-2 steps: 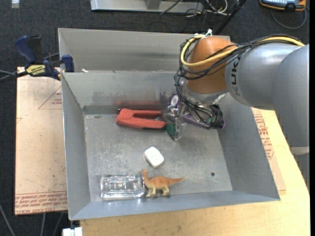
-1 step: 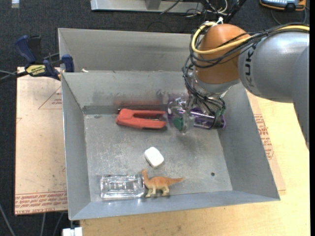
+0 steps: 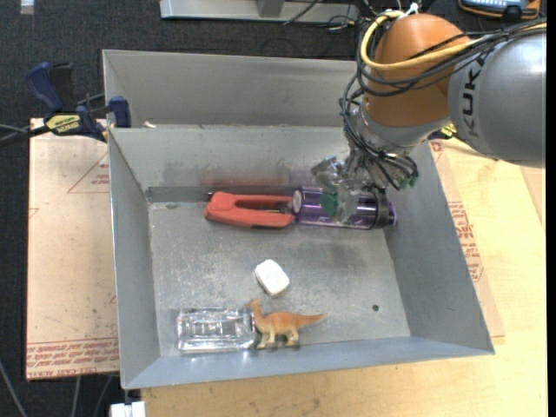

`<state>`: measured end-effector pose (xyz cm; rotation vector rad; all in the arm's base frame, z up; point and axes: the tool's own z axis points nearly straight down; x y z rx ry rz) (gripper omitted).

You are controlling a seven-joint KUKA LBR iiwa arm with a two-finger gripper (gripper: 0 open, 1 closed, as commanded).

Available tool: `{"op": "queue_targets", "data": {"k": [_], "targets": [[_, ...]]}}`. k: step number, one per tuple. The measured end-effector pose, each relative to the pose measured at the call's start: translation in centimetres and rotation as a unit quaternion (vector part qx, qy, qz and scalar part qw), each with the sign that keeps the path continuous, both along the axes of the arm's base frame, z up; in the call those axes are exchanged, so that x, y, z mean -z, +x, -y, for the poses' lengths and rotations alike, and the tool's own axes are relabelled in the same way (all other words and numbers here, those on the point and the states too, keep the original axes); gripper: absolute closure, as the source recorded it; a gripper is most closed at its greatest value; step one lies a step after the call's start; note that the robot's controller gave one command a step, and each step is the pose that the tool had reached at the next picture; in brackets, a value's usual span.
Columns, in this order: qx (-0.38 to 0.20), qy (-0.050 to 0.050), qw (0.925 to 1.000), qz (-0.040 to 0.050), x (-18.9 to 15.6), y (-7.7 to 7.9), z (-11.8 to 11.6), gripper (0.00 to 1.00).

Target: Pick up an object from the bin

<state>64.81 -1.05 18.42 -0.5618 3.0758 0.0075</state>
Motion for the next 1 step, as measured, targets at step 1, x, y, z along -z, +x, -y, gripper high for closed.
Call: {"op": "queue_targets", "data": {"k": [1], "targets": [[0.009,-0.001,1.0,-0.0015,-6.97,-0.14,-4.36,1.0]]}}
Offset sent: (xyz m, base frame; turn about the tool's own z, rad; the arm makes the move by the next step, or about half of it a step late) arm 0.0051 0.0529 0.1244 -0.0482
